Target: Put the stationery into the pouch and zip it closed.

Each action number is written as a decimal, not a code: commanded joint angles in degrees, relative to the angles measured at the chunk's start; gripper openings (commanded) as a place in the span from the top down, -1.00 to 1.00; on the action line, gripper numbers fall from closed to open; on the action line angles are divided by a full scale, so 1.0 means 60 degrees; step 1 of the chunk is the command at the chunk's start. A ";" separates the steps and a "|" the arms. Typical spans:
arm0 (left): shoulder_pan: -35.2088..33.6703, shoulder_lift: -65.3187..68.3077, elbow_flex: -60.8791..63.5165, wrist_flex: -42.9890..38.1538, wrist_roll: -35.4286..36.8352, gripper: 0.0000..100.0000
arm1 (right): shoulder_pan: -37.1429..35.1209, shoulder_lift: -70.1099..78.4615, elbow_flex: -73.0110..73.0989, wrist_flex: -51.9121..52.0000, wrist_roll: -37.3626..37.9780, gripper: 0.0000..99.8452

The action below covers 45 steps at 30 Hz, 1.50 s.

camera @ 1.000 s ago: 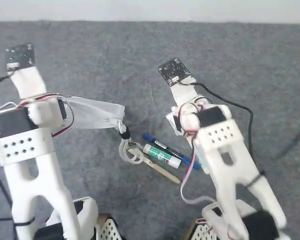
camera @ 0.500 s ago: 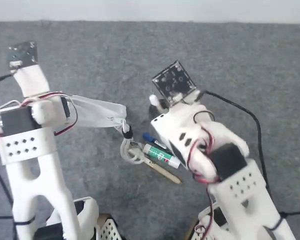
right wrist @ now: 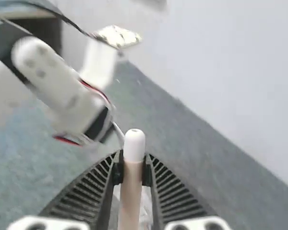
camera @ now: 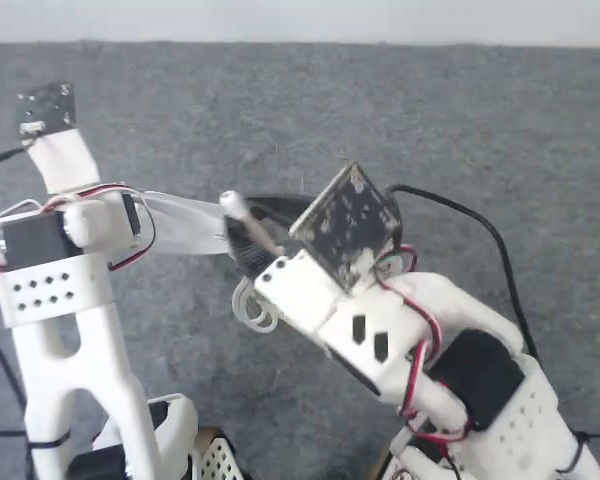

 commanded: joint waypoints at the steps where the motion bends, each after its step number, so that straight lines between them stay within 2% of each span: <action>1: 0.0147 0.0059 -0.0286 -0.0278 0.0147 0.98 | -0.0916 -0.0242 -0.0542 -0.1048 -0.0029 0.98; 6: 0.0161 0.0044 -0.0286 -0.0278 0.0147 0.98 | -0.1429 -0.0315 -0.0029 -0.2278 -0.0029 0.98; 14: 0.0161 0.0044 -0.0286 -0.0278 0.0147 0.98 | -0.1458 -0.0300 0.0894 -0.4549 -0.0029 0.99; 25: 0.0161 0.0044 -0.0286 -0.0293 0.0147 0.98 | -0.0535 -0.0330 0.4366 -1.0645 -0.0059 0.99; 33: 0.0161 0.0044 -0.0286 -0.0293 0.0147 0.98 | -0.0271 -0.0330 0.5201 -1.2242 -0.0088 0.99; 38: 0.0161 0.0044 -0.0286 -0.0293 0.0147 0.98 | -0.0256 -0.0227 0.5788 -1.2549 -0.0117 0.99; 42: 0.0161 0.0044 -0.0286 -0.0293 0.0147 0.98 | -0.0242 -0.0227 0.6564 -1.3604 -0.0103 0.99; 45: 0.0176 0.0044 -0.0286 -0.0293 0.0147 0.98 | -0.0242 -0.0212 0.6886 -1.3663 -0.0103 0.99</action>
